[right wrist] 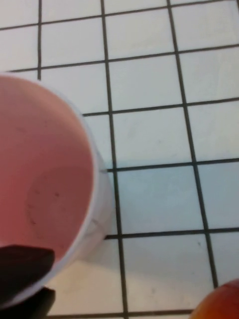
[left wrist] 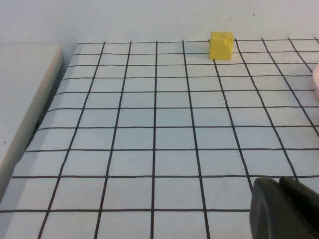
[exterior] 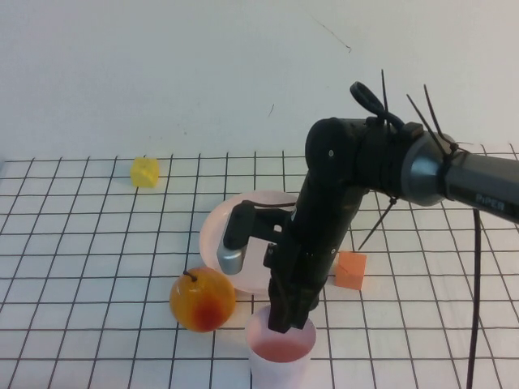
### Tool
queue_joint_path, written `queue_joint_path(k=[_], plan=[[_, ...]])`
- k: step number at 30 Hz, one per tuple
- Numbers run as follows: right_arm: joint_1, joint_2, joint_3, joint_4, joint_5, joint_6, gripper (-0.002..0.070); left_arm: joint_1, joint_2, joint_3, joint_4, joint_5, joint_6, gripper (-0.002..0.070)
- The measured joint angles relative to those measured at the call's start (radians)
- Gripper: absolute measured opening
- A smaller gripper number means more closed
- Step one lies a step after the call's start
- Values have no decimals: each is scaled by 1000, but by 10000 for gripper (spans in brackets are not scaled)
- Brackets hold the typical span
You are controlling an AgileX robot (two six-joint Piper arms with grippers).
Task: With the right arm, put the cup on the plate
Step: Pick up the cup from the table, then place the cup on the plate
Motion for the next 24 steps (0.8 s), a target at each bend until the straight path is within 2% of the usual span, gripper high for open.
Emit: queue_joint_path(k=[3, 11, 16, 20, 24], plan=[[0, 0, -20, 0, 0, 0, 30, 0, 0, 0, 0, 0, 0, -3], [0, 0, -170, -81, -14, 0, 24, 0, 0, 0, 0, 0, 0, -3], [0, 0, -225, -222, -212, 26, 23, 0, 0, 0, 0, 0, 0, -3], [0, 12, -226, -343, -398, 136, 23, 0, 0, 0, 0, 0, 0, -3], [0, 52, -226, -446, -442, 224, 23, 0, 0, 0, 0, 0, 0, -3]])
